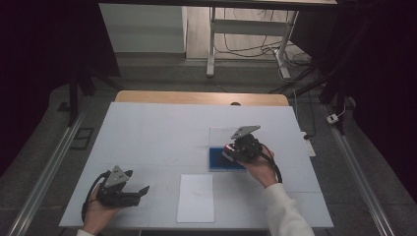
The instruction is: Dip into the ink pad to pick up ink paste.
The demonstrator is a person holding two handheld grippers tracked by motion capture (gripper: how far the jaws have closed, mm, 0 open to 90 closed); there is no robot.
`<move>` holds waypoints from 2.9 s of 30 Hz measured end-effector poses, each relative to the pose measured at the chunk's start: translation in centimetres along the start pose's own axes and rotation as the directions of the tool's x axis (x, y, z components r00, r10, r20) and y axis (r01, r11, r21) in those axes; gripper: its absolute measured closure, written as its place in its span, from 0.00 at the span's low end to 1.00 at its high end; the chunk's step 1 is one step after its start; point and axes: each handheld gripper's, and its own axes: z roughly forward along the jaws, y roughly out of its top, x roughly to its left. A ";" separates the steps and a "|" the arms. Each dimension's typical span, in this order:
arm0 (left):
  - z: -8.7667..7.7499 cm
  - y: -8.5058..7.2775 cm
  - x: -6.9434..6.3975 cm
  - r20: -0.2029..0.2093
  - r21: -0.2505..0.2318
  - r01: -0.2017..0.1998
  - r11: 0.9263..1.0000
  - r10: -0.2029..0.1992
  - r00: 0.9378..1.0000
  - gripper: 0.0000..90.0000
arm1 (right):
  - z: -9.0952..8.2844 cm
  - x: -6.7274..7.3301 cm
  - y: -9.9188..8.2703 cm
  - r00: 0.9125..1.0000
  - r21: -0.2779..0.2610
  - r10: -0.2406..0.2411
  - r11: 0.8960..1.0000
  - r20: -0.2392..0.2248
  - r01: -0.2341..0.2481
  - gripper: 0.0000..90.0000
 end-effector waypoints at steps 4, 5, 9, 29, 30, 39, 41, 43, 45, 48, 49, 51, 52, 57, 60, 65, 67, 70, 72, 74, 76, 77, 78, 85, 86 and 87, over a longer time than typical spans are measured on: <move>0.0 0.0 0.0 0.000 0.001 0.000 1.000 0.000 1.000 0.20 | 0.4 0.2 0.0 1.000 0.010 -0.002 1.000 -0.001 0.002 0.78; 0.0 0.0 0.0 0.000 0.002 0.000 1.000 0.000 1.000 0.20 | 0.5 0.1 0.0 1.000 0.016 -0.012 1.000 0.003 0.012 0.78; 0.0 0.0 0.0 0.001 0.003 0.001 1.000 -0.001 1.000 0.20 | 0.8 0.3 -0.1 1.000 0.023 -0.004 1.000 -0.003 0.004 0.78; 0.1 0.0 -0.1 0.000 0.008 -0.002 1.000 0.002 1.000 0.20 | 1.3 0.1 -0.2 1.000 0.072 -0.002 0.997 0.008 0.001 0.78; 0.1 0.0 -0.1 0.000 0.008 -0.003 1.000 0.003 1.000 0.20 | 1.3 0.2 -0.1 1.000 0.077 -0.001 0.997 0.011 0.001 0.78; 0.0 -0.1 0.0 -0.001 0.007 -0.001 1.000 0.001 1.000 0.20 | 1.7 0.3 0.0 1.000 0.109 0.007 0.994 0.017 -0.009 0.78; 0.0 -0.1 0.0 -0.001 0.005 0.000 1.000 0.000 1.000 0.20 | 1.7 0.3 -0.1 1.000 0.109 0.010 0.994 0.018 -0.011 0.78; 0.0 -0.1 0.0 -0.001 0.006 0.000 1.000 0.000 1.000 0.20 | 1.7 0.1 -0.2 1.000 0.102 0.020 0.995 0.012 -0.021 0.78; 0.0 -0.1 0.0 -0.001 0.007 -0.003 1.000 0.003 1.000 0.20 | 1.7 0.1 -0.3 1.000 0.098 0.028 0.995 0.007 -0.028 0.78; 0.0 -0.1 0.0 0.000 0.007 -0.002 1.000 0.002 1.000 0.20 | 1.7 0.1 -0.3 1.000 0.099 0.028 0.995 0.010 -0.028 0.78; 0.0 -0.1 0.0 0.000 0.007 -0.002 1.000 0.002 1.000 0.20 | 1.8 0.1 -0.3 1.000 0.099 0.028 0.995 0.010 -0.028 0.78; 0.0 -0.1 0.0 0.000 0.007 -0.002 1.000 0.002 1.000 0.20 | 1.8 0.1 -0.3 1.000 0.100 0.029 0.995 0.009 -0.030 0.78; 0.0 -0.1 0.0 0.000 0.007 -0.002 1.000 0.002 1.000 0.20 | 1.8 0.1 -0.3 1.000 0.100 0.030 0.994 0.008 -0.030 0.78; 0.0 -0.1 0.0 -0.002 0.010 -0.004 1.000 0.004 1.000 0.20 | 1.7 0.0 -0.4 0.999 0.090 0.032 0.995 0.003 -0.033 0.78; 0.0 -0.1 0.1 -0.003 0.009 0.000 1.000 0.000 1.000 0.20 | 1.7 0.1 -0.4 1.000 0.090 0.026 0.996 0.008 -0.027 0.78; -0.1 -0.1 0.1 -0.005 0.006 0.000 1.000 0.000 1.000 0.20 | 1.7 0.2 -0.5 1.000 0.084 0.025 0.996 0.015 -0.026 0.78; -0.1 -0.1 0.1 -0.006 0.003 0.000 1.000 0.000 1.000 0.20 | 1.7 0.4 -0.6 1.000 0.079 0.019 0.997 0.023 -0.021 0.78; 0.0 -0.1 0.2 -0.005 0.006 0.004 1.000 -0.004 1.000 0.20 | 1.6 0.3 -0.6 1.000 0.069 0.021 0.997 0.023 -0.023 0.78; 0.0 -0.1 0.2 -0.007 0.009 0.003 1.000 -0.003 1.000 0.20 | 1.4 0.2 -0.5 1.000 0.061 0.025 0.998 0.019 -0.026 0.78; 0.0 -0.1 0.2 -0.006 0.008 0.003 1.000 -0.003 1.000 0.20 | 1.3 0.1 -0.5 1.000 0.056 0.027 0.998 0.010 -0.027 0.78; 0.0 -0.1 0.2 -0.005 0.006 0.005 1.000 -0.005 1.000 0.20 | 1.2 0.0 -0.6 1.000 0.047 0.028 0.998 0.004 -0.029 0.78; 0.0 -0.1 0.3 -0.006 0.007 0.005 1.000 -0.005 1.000 0.20 | 1.2 -0.1 -0.7 1.000 0.047 0.027 0.999 0.001 -0.027 0.78; 0.0 -0.2 0.3 -0.007 0.008 0.006 1.000 -0.005 1.000 0.20 | 1.1 -0.1 -0.7 1.000 0.047 0.025 0.999 -0.001 -0.025 0.78; 0.0 -0.2 0.2 -0.009 0.010 0.004 1.000 -0.004 1.000 0.20 | -0.5 -0.3 -0.8 0.999 -0.048 0.046 0.998 0.008 -0.046 0.78; 0.0 -0.2 0.2 -0.009 0.011 0.004 1.000 -0.004 1.000 0.20 | -0.8 -0.4 -0.8 0.999 -0.057 0.048 0.997 0.007 -0.047 0.78; 0.0 -0.2 0.2 -0.009 0.011 0.004 1.000 -0.004 1.000 0.20 | -0.9 -0.4 -0.9 0.998 -0.067 0.056 0.996 0.003 -0.056 0.78</move>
